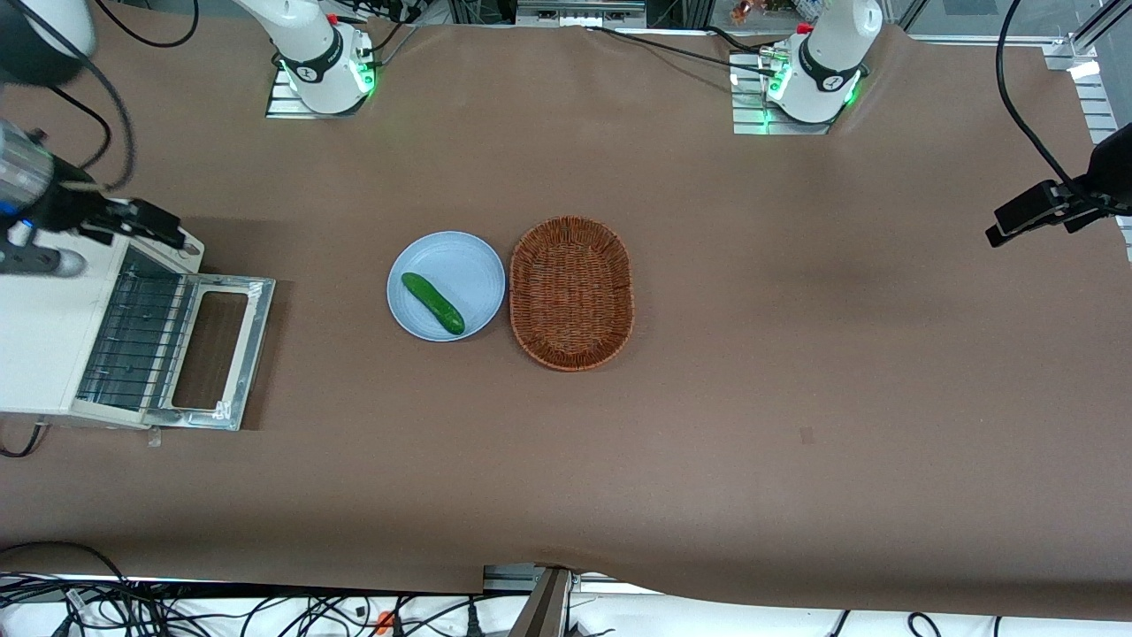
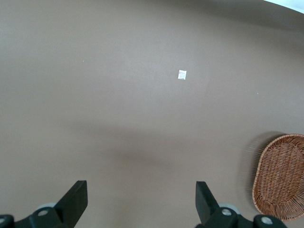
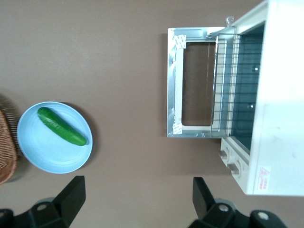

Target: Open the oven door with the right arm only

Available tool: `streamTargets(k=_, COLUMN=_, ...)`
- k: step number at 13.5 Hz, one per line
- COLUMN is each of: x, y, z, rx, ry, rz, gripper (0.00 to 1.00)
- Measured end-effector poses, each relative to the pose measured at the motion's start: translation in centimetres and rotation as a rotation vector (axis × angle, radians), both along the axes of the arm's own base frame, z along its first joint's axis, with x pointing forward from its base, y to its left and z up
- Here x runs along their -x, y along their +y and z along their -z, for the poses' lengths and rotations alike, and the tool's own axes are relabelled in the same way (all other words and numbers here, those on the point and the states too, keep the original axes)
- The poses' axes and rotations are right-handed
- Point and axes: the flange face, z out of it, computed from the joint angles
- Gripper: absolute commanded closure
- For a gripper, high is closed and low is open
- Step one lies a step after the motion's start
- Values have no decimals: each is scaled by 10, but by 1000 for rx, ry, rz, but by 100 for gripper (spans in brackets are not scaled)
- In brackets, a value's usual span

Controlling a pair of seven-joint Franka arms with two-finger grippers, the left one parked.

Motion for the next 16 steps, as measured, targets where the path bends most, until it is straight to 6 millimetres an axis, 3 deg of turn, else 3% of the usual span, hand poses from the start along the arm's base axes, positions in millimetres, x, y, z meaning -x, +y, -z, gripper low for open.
streamTargets(k=3, x=7, y=-16, z=-12, rx=-12, ry=-20, rz=23, gripper=0)
streamTargets(k=6, x=11, y=-14, z=-22, rx=-13, ry=-42, rz=20, gripper=0)
streamTargets(k=16, x=9, y=-20, z=-12, rx=-13, ry=-28, rz=29, gripper=0)
